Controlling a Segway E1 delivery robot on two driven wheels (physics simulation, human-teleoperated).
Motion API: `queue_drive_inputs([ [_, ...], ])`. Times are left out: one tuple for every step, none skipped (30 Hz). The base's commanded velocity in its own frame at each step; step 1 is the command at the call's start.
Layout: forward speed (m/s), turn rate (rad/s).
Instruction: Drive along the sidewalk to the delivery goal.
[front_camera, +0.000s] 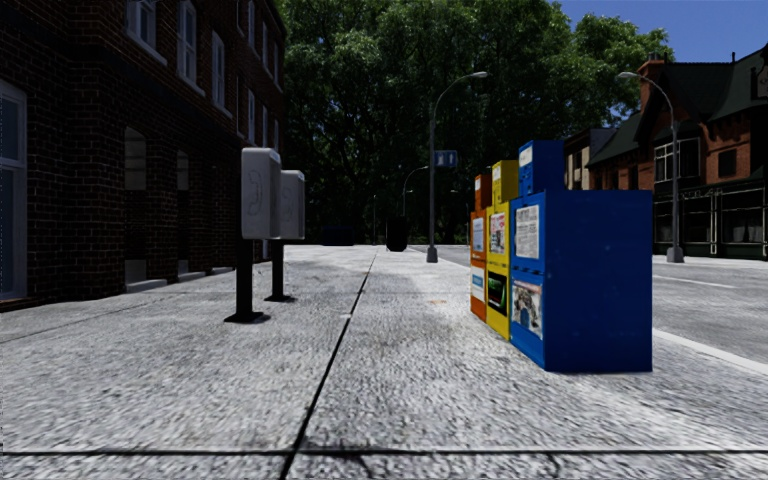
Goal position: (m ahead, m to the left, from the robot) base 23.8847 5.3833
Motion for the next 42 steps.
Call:
queue_drive_inputs([
  [1.97, 0.0],
  [1.97, 0.0],
  [1.97, 0.0],
  [1.97, 0.0],
  [1.97, 0.0],
  [1.97, 0.0],
  [1.97, 0.0],
  [1.97, 0.0],
  [1.97, 0.0],
  [1.97, 0.0],
  [1.97, 0.0],
  [1.97, 0.0],
  [1.97, 0.0],
  [1.97, 0.0],
  [1.97, 0.0],
  [1.97, 0.0],
  [1.97, 0.0],
  [1.97, 0.0],
  [1.97, 0.0],
  [1.97, 0.0],
  [1.97, 0.0],
  [1.97, 0.0],
  [1.97, 0.0],
  [1.97, 0.0],
  [1.97, 0.0],
  [1.97, 0.0],
  [1.97, 0.0],
  [1.97, 0.0],
  [1.97, 0.0],
  [1.97, 0.0],
  [1.97, 0.0],
  [1.97, 0.0],
  [1.97, 0.0],
  [1.97, 0.0],
  [1.97, 0.0],
  [1.97, 0.0],
  [1.97, 0.0],
  [1.97, 0.0],
  [1.97, 0.0],
  [1.97, 0.0],
  [1.97, 0.0],
  [1.97, 0.0],
])
